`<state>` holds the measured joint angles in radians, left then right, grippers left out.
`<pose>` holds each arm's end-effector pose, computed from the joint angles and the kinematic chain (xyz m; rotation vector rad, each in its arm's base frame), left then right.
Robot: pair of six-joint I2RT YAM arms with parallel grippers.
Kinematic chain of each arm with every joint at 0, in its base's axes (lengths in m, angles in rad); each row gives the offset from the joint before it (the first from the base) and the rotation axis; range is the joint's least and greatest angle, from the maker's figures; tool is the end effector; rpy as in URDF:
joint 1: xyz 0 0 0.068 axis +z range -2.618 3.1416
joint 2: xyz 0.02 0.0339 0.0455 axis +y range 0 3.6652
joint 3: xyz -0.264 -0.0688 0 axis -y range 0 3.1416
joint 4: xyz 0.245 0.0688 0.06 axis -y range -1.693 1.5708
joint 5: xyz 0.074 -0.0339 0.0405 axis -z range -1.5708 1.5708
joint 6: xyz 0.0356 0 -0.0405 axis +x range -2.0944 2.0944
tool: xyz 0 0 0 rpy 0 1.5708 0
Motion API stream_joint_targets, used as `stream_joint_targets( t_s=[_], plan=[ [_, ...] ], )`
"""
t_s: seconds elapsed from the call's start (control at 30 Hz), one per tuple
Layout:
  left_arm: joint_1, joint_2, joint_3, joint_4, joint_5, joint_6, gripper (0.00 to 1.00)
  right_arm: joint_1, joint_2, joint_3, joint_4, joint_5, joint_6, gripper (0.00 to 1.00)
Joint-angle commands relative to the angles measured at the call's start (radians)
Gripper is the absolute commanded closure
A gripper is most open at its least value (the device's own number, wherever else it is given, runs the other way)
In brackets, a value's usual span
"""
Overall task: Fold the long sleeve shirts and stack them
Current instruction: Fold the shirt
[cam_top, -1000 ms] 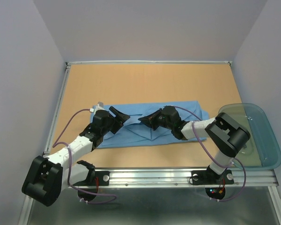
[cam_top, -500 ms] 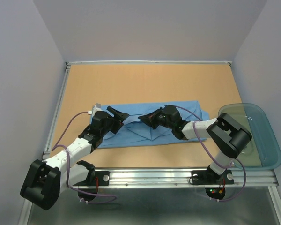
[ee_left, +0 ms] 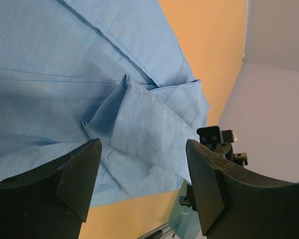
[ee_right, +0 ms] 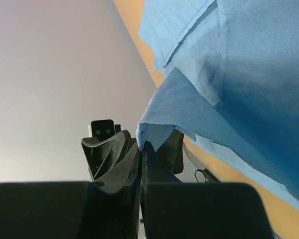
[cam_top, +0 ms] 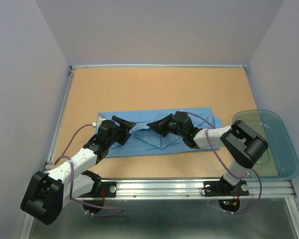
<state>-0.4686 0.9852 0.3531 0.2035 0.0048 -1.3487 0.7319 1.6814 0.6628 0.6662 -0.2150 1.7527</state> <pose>0.1845 -0.0936 0.1916 -0.9339 1.9915 -1.1179 0.2410 0.2267 0.1612 1.0190 2.1914 1.6755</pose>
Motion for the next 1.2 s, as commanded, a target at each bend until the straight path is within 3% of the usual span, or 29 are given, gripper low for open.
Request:
stream_joint_targets(
  t_s=[0.0,0.23,0.43,0.7,0.93,1.03,1.07,1.13,1.17],
  plan=[
    [-0.014,0.023,-0.016,0.049,-0.016,-0.049,0.20,-0.009,-0.040,0.037,0.070,0.005,-0.007,0.99],
    [-0.041,0.090,0.014,0.105,-0.016,-0.056,0.21,-0.009,-0.034,0.047,0.085,-0.010,-0.010,0.99],
    [-0.053,0.130,0.041,0.129,-0.015,-0.050,0.30,-0.009,-0.035,0.041,0.095,-0.015,-0.015,0.99],
    [-0.058,0.130,0.066,0.136,-0.031,-0.053,0.62,-0.008,-0.038,0.021,0.101,-0.027,-0.022,0.99],
    [-0.058,0.093,0.082,0.102,-0.042,-0.032,0.97,-0.008,-0.049,-0.002,0.099,-0.035,-0.064,0.99],
    [-0.058,0.063,0.133,0.016,-0.083,0.075,1.00,-0.008,-0.069,-0.031,0.096,-0.037,-0.114,0.87],
    [-0.056,0.052,0.150,-0.008,-0.119,0.113,1.00,-0.009,-0.081,-0.037,0.086,-0.038,-0.136,0.75],
    [-0.056,0.024,0.203,-0.086,-0.163,0.257,1.00,-0.009,-0.097,-0.031,0.052,-0.050,-0.239,0.63],
    [-0.054,0.017,0.224,-0.129,-0.198,0.317,1.00,-0.009,-0.110,-0.014,-0.035,-0.060,-0.289,0.53]
  ],
)
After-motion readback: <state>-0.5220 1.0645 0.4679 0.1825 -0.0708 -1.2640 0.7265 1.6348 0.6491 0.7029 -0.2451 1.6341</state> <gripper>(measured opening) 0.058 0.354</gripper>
